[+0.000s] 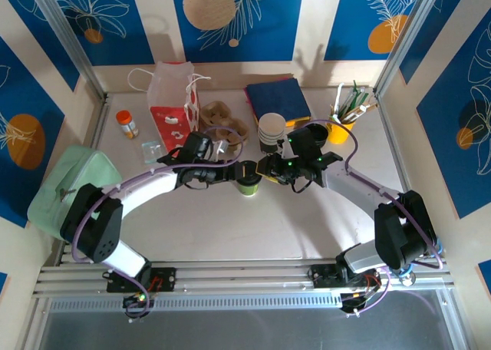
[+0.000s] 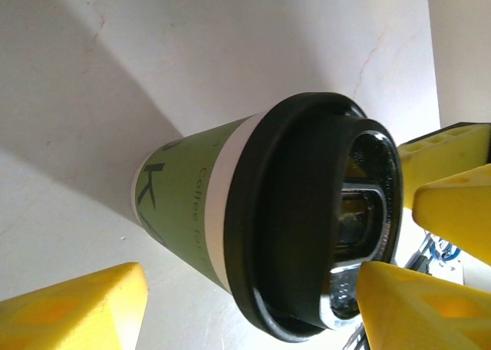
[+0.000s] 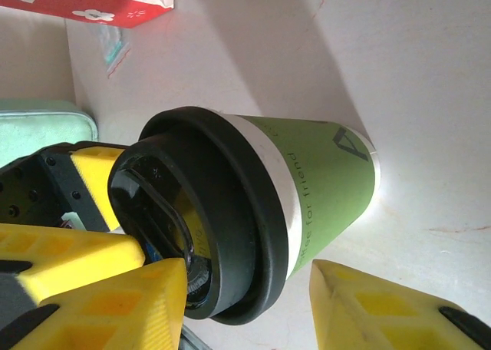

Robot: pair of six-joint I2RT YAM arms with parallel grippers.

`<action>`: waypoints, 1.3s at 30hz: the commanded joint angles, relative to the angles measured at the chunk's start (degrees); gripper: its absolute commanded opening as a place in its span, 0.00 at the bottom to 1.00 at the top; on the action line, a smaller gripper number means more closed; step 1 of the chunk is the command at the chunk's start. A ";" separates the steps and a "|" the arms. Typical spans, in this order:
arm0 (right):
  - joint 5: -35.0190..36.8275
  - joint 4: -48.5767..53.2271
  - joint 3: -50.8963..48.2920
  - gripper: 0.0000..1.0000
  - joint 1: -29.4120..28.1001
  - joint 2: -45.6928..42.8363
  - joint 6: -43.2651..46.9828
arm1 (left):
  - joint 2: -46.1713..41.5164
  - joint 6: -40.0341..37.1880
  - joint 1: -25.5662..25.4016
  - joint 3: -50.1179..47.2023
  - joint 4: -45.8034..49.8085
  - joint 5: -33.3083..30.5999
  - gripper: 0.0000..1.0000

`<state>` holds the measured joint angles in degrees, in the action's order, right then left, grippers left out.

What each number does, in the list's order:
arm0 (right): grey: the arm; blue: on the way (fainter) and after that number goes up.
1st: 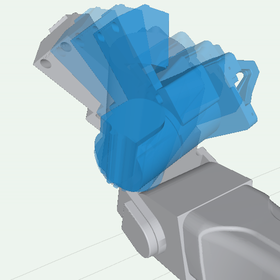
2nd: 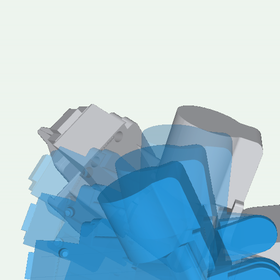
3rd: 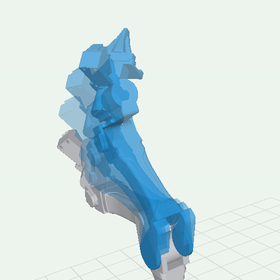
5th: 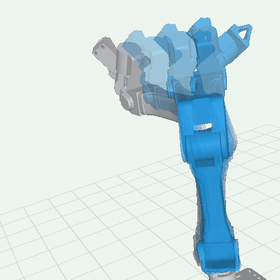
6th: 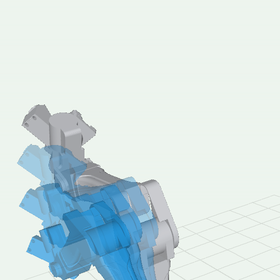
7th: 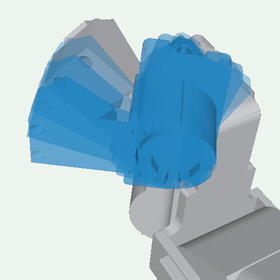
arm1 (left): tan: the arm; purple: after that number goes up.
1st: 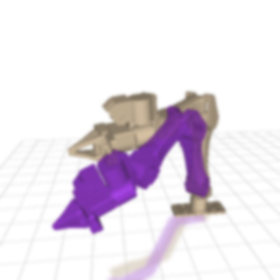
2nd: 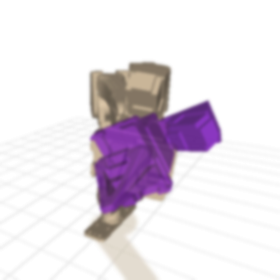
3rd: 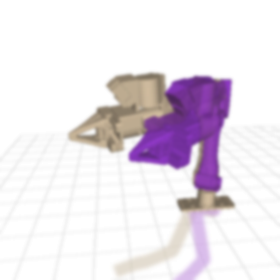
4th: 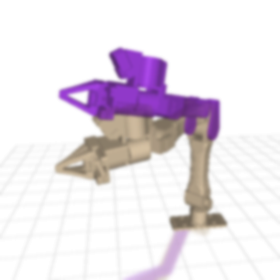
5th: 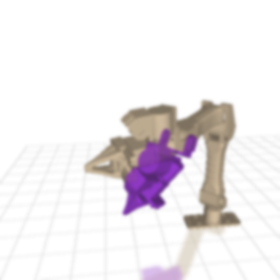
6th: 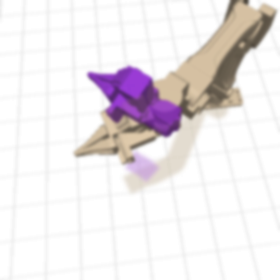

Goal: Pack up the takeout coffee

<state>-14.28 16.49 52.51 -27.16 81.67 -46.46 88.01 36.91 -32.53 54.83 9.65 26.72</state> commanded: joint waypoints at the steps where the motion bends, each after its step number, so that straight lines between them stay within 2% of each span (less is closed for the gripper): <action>1: 1.39 2.02 2.32 0.46 -0.44 1.09 1.15 | 0.66 -2.10 -0.36 2.04 2.37 -1.26 0.72; 28: 5.83 7.38 3.21 0.45 -0.79 6.19 0.20 | 3.50 -2.32 -0.42 -0.46 4.07 -4.70 0.71; 39: 8.09 6.80 -0.52 0.45 -1.98 7.27 0.22 | 3.65 -1.28 -0.37 -6.52 0.81 -5.72 0.69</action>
<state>-10.46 17.58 55.22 -28.51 86.15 -46.48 88.82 36.10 -32.53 52.01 5.21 25.91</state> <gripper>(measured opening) 0.450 0.694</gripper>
